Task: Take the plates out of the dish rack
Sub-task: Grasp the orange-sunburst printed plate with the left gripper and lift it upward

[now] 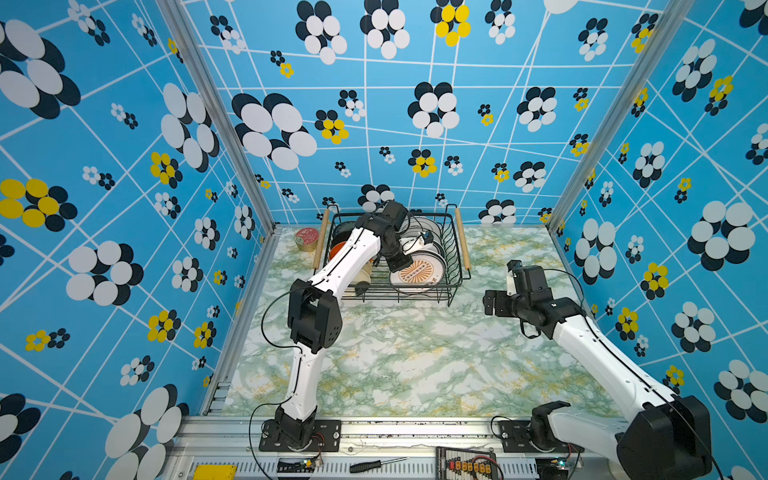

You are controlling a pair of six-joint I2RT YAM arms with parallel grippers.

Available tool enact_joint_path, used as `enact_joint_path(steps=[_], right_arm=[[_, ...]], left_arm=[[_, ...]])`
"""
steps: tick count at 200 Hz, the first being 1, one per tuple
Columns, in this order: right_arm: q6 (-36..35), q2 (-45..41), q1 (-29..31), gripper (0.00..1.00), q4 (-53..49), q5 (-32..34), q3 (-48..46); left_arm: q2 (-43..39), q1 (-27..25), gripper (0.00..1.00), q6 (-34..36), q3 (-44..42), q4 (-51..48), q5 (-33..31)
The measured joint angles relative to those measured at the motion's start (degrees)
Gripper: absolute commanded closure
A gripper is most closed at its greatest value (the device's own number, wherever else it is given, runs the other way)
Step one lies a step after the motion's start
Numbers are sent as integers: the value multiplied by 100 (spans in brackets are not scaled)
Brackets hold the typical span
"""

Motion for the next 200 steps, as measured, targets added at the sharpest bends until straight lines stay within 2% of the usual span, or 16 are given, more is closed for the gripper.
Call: enact_joint_path(steps=[37,104,131,167,187,200], right_arm=[[0,94,0,1,-131,2,365],[7,332,-7,1,-374,-201,968],[138,258,-7,1,-369,-549,1054],[599,26,-11,1,-267,-1399,1156],[1014,9,-15,1,79,-2127,1174],[1373,7,-17,1,382,-2522,1141]], left_arm=[[-245,-79,100,-192,184,-376,55],[-960,-177,100,-1178,575,-634,160],[-1237,-173,100,-2004,579,-597,179],[-1596,-190,100,-3729,474,-291,-127],[-2116,-216,100,-4662,-223,177,-282],[-2645,-254,100,-5272,-1014,647,-334]])
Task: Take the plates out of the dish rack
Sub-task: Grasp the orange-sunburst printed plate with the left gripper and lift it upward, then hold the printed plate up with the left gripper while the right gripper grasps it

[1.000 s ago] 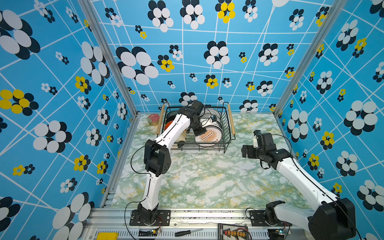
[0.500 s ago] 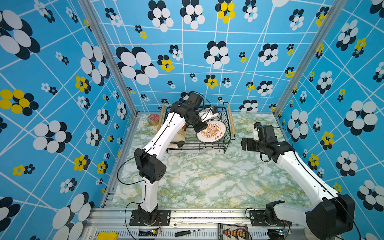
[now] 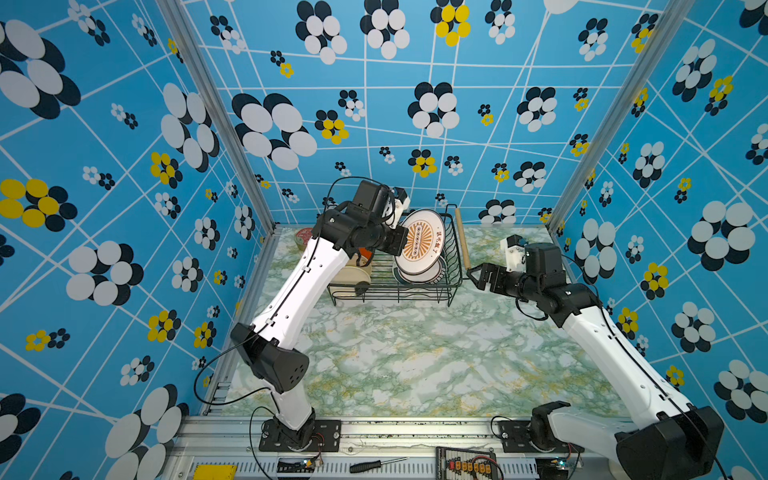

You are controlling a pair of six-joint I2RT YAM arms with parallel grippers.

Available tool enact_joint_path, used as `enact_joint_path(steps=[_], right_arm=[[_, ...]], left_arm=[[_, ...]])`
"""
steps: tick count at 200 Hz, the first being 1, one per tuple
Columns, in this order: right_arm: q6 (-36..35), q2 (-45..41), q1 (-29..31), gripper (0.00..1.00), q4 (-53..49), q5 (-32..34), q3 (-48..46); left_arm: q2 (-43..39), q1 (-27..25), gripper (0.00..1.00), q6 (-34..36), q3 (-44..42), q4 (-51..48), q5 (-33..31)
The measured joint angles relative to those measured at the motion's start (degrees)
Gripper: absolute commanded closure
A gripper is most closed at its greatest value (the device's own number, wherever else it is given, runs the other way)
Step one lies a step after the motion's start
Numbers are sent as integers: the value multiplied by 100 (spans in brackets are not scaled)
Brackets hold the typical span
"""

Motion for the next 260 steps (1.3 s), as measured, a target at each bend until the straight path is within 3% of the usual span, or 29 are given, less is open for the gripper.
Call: enact_joint_path(steps=[23,49,106,129,197,260], right_arm=[[713,-35,-2,3,754,-608,-258],[1478,-81,-4,8,1486,-994,-588],[2844,2,98,23,2868,-1436,-966],[3053,142,262,24,3119,-1480,-966],[3152,195,365,25,3165,-1445,-966],[3456,474,428,40,3591,-1580,-964]], left_arm=[[-822,-26,100,-883,-1202,667,4],[-1340,-26,100,-1676,-1958,1226,74],[-1711,-26,100,-3097,-3432,2688,599],[-1775,-26,100,-3606,-4011,3259,717],[-2124,-11,100,-4444,-4478,4371,960],[-2129,2,100,-4780,-4564,4876,1202]])
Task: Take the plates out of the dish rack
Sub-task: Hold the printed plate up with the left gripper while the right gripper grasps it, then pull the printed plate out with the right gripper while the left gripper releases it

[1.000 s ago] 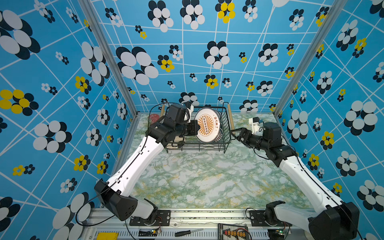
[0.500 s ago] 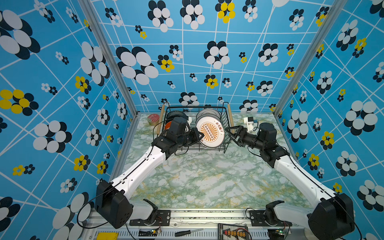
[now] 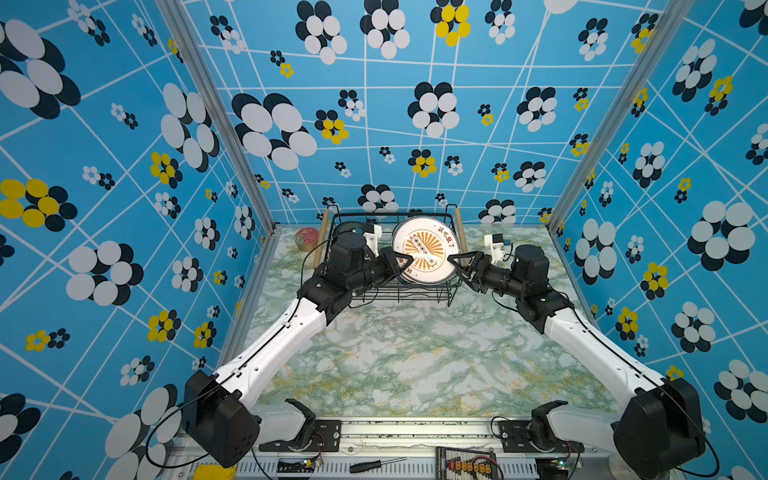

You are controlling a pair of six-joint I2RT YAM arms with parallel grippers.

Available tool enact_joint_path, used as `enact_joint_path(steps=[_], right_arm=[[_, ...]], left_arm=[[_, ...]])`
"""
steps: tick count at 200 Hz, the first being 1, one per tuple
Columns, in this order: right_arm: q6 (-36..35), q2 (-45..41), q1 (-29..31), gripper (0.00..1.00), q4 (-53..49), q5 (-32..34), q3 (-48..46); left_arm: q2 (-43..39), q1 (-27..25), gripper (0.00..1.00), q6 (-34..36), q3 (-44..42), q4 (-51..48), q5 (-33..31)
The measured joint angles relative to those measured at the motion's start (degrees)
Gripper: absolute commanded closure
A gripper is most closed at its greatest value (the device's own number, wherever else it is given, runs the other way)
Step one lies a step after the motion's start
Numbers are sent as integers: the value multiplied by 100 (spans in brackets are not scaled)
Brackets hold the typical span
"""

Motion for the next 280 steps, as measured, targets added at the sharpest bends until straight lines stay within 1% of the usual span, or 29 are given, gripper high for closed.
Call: enact_joint_path(steps=[31,51,86,111,145,178,197,207,216,226,238,254,269,276,278,280], right_arm=[[302,210,50,47,424,-133,-2],[442,260,55,55,634,-175,-2],[579,260,66,60,918,-236,-2],[656,295,70,68,1064,-278,-13],[796,422,74,74,1300,-304,-31],[874,476,74,87,1366,-317,-50],[1019,483,39,100,1515,-376,-48],[1049,483,31,100,1578,-400,-48],[1060,483,31,100,1600,-400,-48],[1071,483,28,100,1611,-402,-48],[1088,483,24,100,1613,-400,-48],[1043,483,52,100,1606,-442,-48],[1005,485,87,100,1478,-461,-48],[979,485,92,100,1434,-470,-48],[975,485,92,100,1421,-470,-48],[968,485,92,100,1399,-474,-48]], left_arm=[[205,-2,100,-166,-61,264,74],[337,-2,100,-273,-83,415,120],[496,-4,100,-439,-96,636,186],[592,-15,100,-555,-96,839,245],[669,-61,100,-621,-96,992,304],[713,-87,100,-599,-81,1021,319],[713,-85,100,-656,-52,1008,326],[715,-90,100,-662,-15,1005,323],[715,-90,96,-662,-7,999,326],[723,-90,89,-662,-2,997,326],[737,-90,79,-638,15,981,323],[782,-146,65,-424,28,896,332],[789,-238,58,-313,31,811,352],[787,-267,58,-229,33,791,345],[785,-271,53,-232,37,774,337],[782,-271,52,-195,37,756,334]])
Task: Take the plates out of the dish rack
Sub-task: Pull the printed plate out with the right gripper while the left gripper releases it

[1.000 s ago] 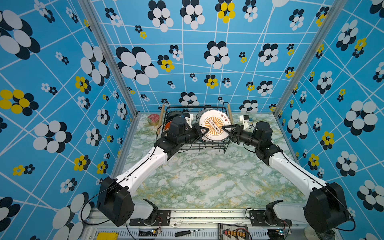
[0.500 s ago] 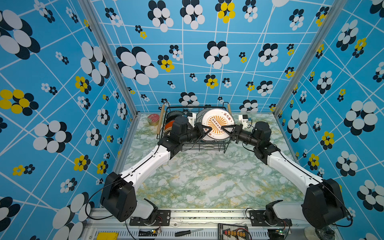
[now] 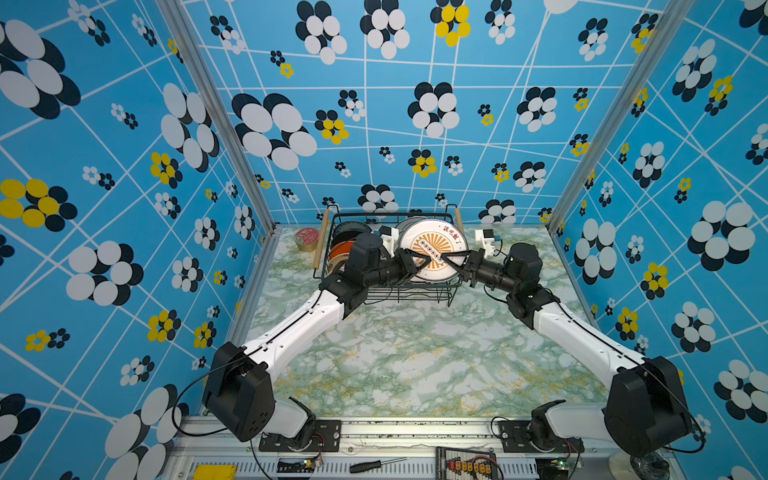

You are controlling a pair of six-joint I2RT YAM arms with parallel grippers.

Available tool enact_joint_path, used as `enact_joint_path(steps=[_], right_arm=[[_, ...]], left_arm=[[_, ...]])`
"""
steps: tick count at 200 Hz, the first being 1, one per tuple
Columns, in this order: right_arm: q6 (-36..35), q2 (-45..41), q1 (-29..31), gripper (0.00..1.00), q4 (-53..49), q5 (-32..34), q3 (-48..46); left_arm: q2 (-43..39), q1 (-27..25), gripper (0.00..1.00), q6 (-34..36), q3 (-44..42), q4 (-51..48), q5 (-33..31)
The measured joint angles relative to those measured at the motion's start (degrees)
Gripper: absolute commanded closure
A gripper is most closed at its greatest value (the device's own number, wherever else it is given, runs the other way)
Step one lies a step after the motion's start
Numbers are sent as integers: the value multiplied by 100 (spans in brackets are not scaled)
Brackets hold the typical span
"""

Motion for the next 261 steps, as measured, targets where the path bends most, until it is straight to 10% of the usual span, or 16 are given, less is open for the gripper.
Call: enact_joint_path(steps=[19,66,156,261], right_arm=[[-151,-7,0,100,-238,-11,35],[-863,-179,-26,100,-1504,31,509],[-2444,-1445,-1412,100,-4301,389,1620],[-3014,-1700,-3364,100,-5971,592,879]], left_arm=[[-33,-4,22,192,0,-153,-44],[-426,74,0,686,0,-570,-114],[-1488,319,1,1821,0,-2138,-1091],[-1792,498,1,2747,236,-3919,-2636]])
